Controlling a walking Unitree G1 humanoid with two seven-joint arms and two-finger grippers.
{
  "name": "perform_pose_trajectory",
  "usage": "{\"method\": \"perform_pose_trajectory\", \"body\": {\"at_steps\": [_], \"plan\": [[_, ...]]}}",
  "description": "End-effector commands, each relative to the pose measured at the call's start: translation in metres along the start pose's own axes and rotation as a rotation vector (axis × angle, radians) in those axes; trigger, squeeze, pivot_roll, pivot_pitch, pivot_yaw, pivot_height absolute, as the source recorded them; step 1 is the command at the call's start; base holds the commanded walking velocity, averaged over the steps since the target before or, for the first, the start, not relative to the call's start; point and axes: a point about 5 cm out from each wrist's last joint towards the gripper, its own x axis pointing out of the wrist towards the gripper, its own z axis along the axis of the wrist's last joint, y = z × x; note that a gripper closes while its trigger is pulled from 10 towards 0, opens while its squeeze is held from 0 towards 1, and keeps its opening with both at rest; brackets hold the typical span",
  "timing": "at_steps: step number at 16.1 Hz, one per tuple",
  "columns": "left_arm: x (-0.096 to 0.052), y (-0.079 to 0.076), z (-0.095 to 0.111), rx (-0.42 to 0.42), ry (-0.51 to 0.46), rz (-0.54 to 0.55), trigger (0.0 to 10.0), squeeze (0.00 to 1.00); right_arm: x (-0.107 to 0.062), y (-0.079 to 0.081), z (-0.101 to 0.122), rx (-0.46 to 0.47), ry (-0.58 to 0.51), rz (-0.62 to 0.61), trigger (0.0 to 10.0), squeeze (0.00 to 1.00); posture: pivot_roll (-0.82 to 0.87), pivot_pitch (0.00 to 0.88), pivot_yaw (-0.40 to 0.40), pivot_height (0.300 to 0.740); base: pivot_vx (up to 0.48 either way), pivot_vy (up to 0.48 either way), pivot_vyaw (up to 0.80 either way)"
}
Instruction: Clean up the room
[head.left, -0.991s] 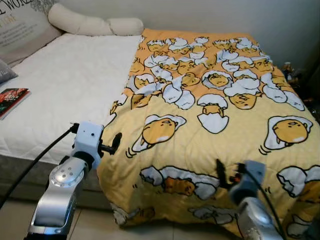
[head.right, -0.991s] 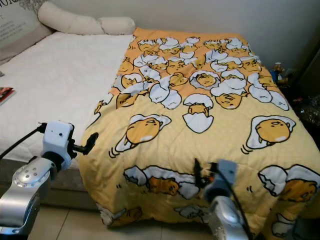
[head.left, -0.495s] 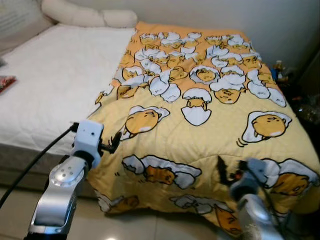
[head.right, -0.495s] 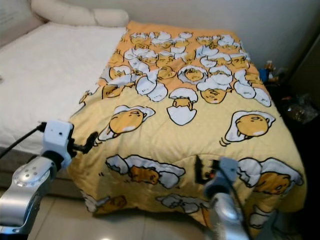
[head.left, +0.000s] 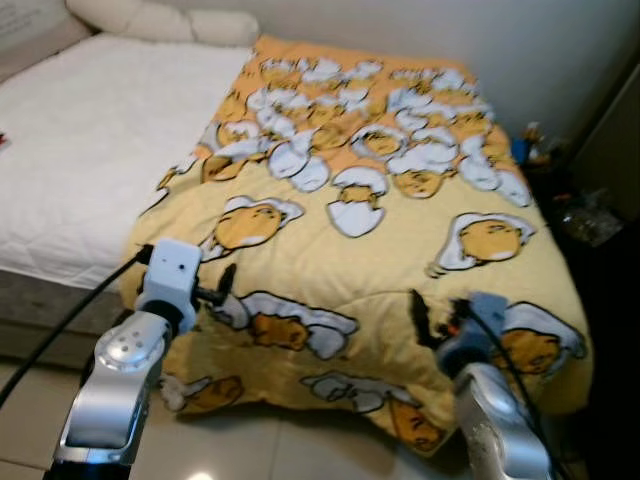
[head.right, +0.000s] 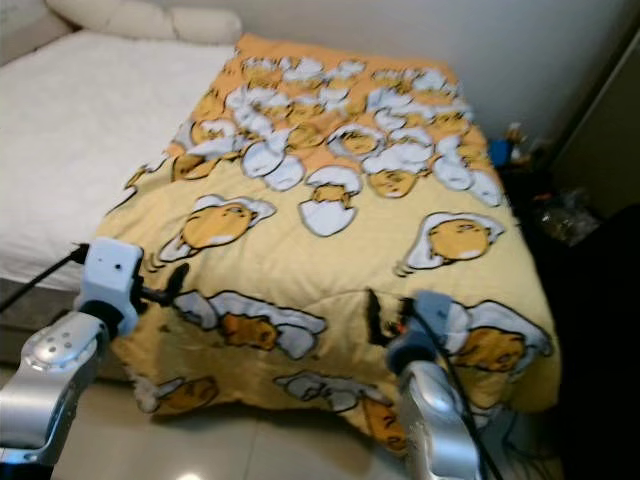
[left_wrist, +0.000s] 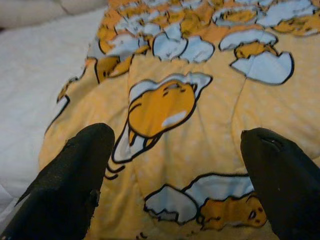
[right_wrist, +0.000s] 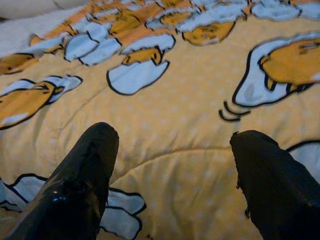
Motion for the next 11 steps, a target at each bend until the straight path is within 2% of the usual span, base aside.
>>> {"method": "perform_pose_trajectory", "body": {"at_steps": [1,6,11], "plan": [[0.004,-0.006,0.006,0.003,-0.023,-0.02,10.0,1.0,-0.001,-0.009,0.0,-0.024,0.008,-0.035,10.0,0.0,0.03,0.0,-0.06,0.74,0.0,-0.259,0.0],[0.005,-0.005,0.006,-0.011,-0.024,-0.02,10.0,1.0,0.001,-0.006,-0.003,-0.026,0.012,-0.036,10.0,0.0,0.03,0.0,-0.052,0.74,0.0,-0.262,0.0],[0.006,-0.005,0.005,-0.018,-0.018,-0.02,10.0,1.0,0.004,-0.012,-0.01,-0.034,0.027,-0.034,10.0,0.0,0.02,0.0,-0.053,0.74,0.0,-0.261,0.0]]}}
